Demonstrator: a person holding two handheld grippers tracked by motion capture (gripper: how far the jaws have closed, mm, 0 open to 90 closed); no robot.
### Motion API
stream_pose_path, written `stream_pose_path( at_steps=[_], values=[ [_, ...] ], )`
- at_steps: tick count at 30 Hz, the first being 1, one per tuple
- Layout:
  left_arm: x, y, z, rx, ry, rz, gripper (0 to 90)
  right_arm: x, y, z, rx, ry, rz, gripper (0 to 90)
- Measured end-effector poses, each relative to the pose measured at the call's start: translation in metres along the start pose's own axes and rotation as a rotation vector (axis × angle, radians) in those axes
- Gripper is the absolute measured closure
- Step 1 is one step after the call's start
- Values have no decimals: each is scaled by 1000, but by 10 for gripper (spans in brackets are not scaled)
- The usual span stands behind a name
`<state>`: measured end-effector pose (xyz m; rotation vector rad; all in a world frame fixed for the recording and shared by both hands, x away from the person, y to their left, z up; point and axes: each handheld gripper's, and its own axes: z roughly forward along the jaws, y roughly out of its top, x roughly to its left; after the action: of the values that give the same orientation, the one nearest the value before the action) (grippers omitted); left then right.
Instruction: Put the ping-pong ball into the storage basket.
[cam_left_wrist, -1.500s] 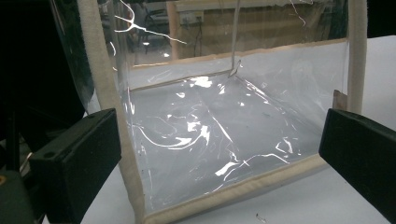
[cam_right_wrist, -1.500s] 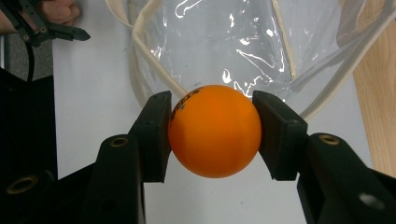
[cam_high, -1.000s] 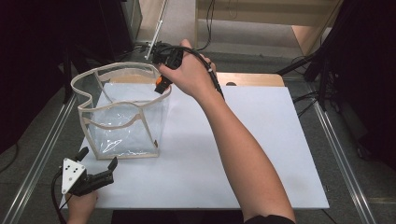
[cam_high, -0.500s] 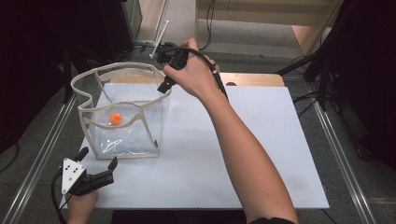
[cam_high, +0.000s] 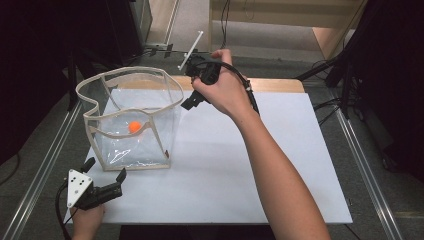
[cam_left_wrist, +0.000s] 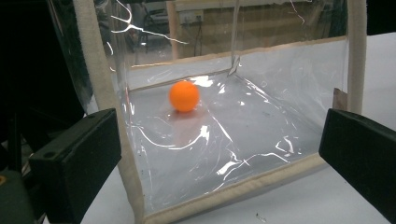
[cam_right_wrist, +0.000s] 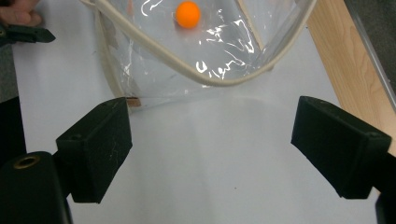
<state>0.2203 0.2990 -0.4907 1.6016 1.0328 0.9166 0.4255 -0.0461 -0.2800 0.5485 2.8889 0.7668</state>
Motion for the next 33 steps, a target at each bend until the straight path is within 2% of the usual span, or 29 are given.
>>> stream_pose_path(
  at_steps=[7, 10, 18, 20, 22, 24, 33],
  values=[
    [-1, 0, 0, 2, 1, 13, 0, -1, -20, 3, -1, 13, 33, 83],
    [-1, 0, 0, 6, 3, 15, 0, -2, -27, 7, 9, 18, 44, 1],
    [-1, 0, 0, 4, 2, 11, 0, 1, -44, 14, 10, 32, 58, 0],
    [-1, 0, 0, 4, 2, 11, 0, 1, -48, 15, 9, 10, 64, 0],
    [-1, 0, 0, 3, 3, 12, 0, 2, -53, 17, 3, 30, 64, 0],
    [-1, 0, 0, 4, 3, 13, 0, 4, -57, 18, 7, 16, 75, 0],
    [-1, 0, 0, 6, 6, 15, 0, 7, -77, 25, -5, 25, 81, 0]
  ],
)
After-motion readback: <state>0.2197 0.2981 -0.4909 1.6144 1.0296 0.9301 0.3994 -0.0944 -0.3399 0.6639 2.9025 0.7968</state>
